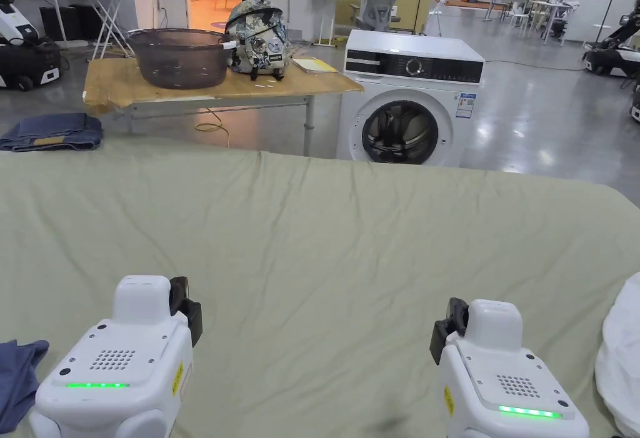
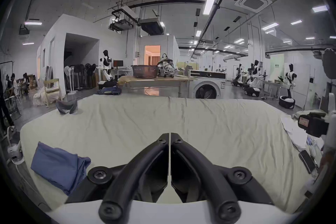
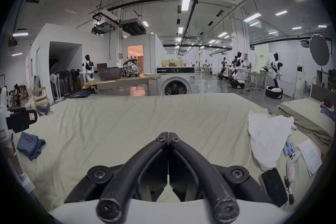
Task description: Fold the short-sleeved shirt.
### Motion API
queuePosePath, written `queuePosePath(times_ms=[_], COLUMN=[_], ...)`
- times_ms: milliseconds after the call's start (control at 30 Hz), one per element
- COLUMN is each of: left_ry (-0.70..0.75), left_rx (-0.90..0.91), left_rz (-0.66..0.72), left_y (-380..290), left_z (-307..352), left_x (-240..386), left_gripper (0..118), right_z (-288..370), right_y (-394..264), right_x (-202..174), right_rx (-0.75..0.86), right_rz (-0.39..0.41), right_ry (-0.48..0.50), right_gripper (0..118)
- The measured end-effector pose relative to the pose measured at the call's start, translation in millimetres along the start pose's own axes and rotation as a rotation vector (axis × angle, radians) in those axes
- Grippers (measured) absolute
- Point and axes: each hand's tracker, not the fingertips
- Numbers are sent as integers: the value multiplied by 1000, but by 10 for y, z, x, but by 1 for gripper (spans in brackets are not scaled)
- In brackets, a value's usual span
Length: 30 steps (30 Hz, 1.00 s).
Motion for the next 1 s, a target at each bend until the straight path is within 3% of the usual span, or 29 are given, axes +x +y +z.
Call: queuePosePath(times_ms=[200,267,333,400,433,633,867,1000], left_ry=[36,33,26,26,22,9,9,9], left_rx=[75,93,107,115,119,151,149,141], left_rz=[-65,-66,-63,-62,-61,-52,-93,-98], left_y=[35,40,44,48,50,58,74,83], left_z=[62,70,62,65,67,109,94,83], left_x=[56,48,25,24,22,12,58,60], left_gripper=[0,15,38,65,72,82,82,82], right_z=[23,23,32,39,46,62,79,82], right_y=[-21,-27,-30,-34,-37,-18,6,33], right_x=[-33,-30,-25,-24,-19,-29,-88,-61], right_rx=[25,28,33,45,52,76,109,108], right_rz=[13,15,13,9,8,25,69,29], right_ry=[-9,-16,-16,-27,-30,-16,-25,10], right_gripper=[0,18,55,68,70,97,97,97])
